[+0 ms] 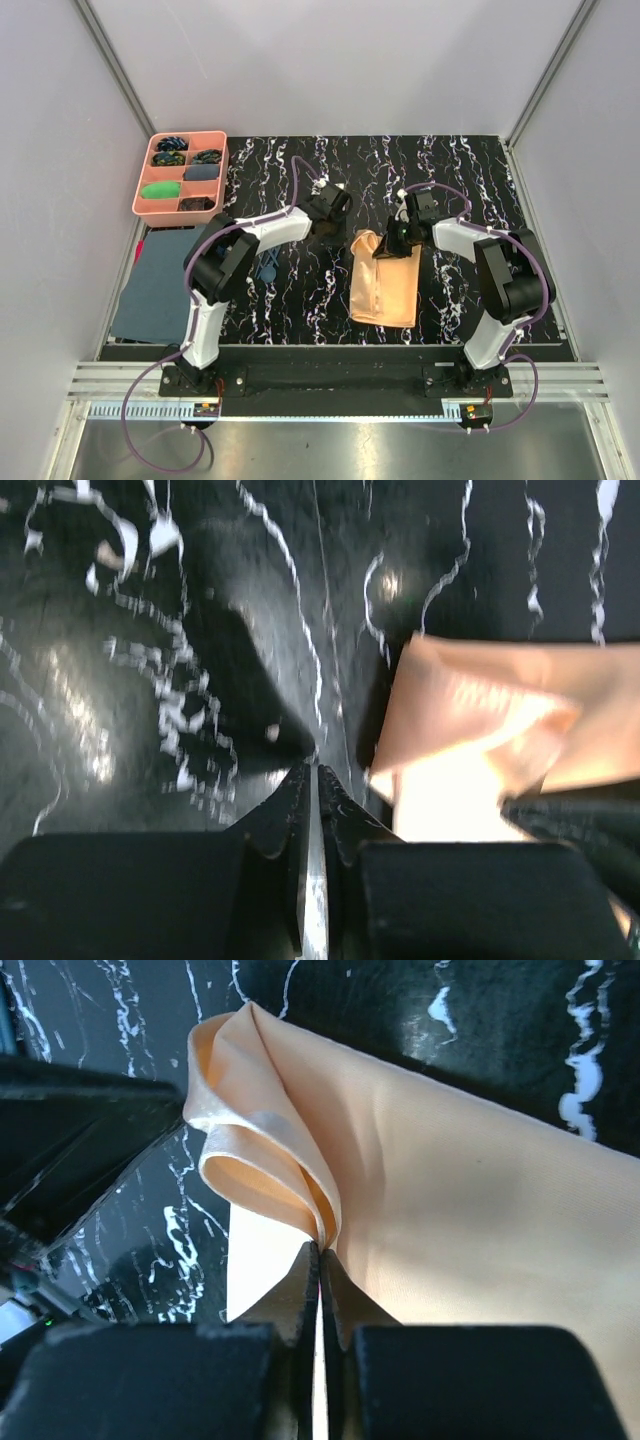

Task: Fold the napkin into a case and place the utensils inside
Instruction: Fold the lower triangle-folded napkin at the center of the board.

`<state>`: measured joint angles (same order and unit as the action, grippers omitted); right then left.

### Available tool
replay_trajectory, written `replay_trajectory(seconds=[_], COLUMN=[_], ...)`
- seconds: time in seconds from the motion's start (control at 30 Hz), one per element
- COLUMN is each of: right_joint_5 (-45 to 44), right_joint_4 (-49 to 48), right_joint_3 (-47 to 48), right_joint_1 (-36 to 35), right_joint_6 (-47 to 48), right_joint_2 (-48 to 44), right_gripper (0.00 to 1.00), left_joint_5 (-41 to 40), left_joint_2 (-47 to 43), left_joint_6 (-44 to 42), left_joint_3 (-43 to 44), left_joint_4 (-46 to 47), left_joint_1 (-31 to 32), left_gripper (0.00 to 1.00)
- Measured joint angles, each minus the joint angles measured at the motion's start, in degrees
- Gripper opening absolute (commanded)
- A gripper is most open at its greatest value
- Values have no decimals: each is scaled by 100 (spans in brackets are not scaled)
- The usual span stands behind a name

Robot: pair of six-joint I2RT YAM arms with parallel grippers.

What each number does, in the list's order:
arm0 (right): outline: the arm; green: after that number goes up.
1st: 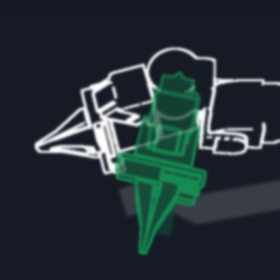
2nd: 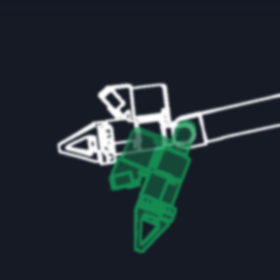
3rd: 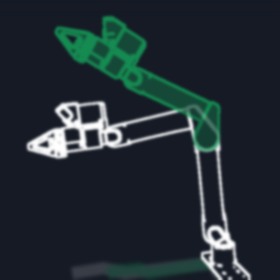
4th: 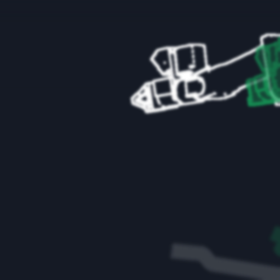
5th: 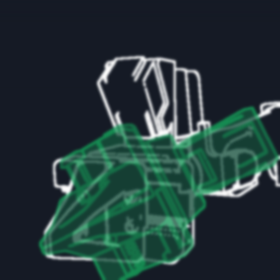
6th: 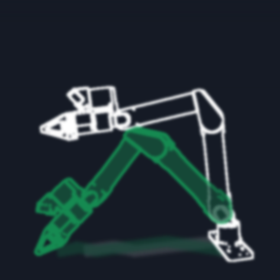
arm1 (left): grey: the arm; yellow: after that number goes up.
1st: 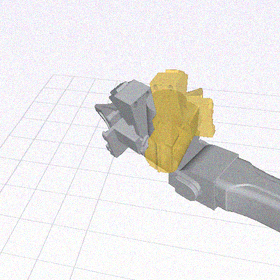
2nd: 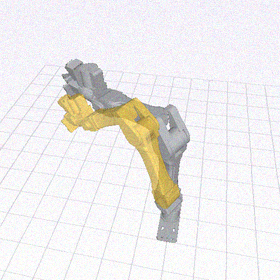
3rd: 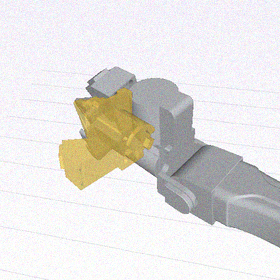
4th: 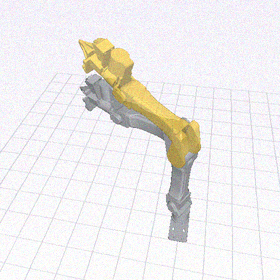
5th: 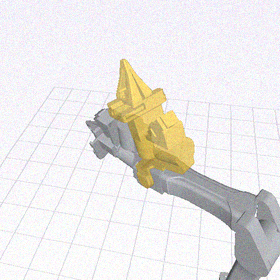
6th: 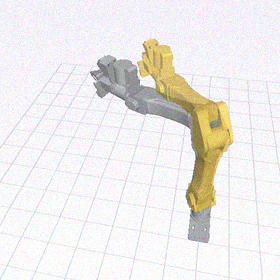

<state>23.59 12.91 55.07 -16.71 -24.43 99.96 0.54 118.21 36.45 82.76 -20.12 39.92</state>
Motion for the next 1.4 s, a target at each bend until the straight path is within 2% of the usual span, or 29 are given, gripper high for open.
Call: replay_trajectory(seconds=[0.17, 0.5, 0.6, 0.63, 0.7, 0.73, 0.9, 1.03, 1.13, 1.17, 1.2, 1.3, 1.4], right_joint_5=[321, 649, 651, 651, 647, 623, 358, 61, -144, -210, -275, -455, -481], right_joint_4=[-175, -411, -407, -400, -380, -337, 90, 363, 446, 483, 525, 570, 503], right_joint_3=[-13, -409, -452, -452, -452, -446, -372, -278, -269, -269, -269, -256, -179], right_joint_1=[15, 114, 155, 166, 186, 199, 271, 431, 601, 643, 675, 723, 723], right_joint_6=[-94, -483, -544, -557, -566, -542, -479, -470, -476, -479, -479, -433, -393], right_joint_2=[61, -83, -83, -83, -85, -85, -249, -485, -553, -551, -549, -479, -118], right_gripper=[0, 2, 16, 28, 35, 44, 52, 53, 47, 43, 32, 17, 14], left_joint_5=[-11, 74, 105, 118, 153, 186, 229, 232, 232, 232, 232, 232, 232], left_joint_2=[236, 236, 236, 236, 236, 236, 236, 236, 236, 236, 236, 236, 236], left_joint_6=[26, 232, 321, 363, 424, 466, 608, 675, 719, 730, 743, 780, 828], left_joint_3=[317, 245, 184, 170, 149, 140, 122, 109, 109, 109, 109, 109, 109], left_joint_4=[63, 439, 540, 577, 656, 691, 785, 793, 809, 817, 822, 828, 846], left_joint_1=[0, 90, 188, 225, 289, 328, 420, 466, 490, 494, 496, 520, 577], left_gripper=[8, 7, 7, 7, 6, 6, 6, 6, 6, 6, 6, 5, 5])
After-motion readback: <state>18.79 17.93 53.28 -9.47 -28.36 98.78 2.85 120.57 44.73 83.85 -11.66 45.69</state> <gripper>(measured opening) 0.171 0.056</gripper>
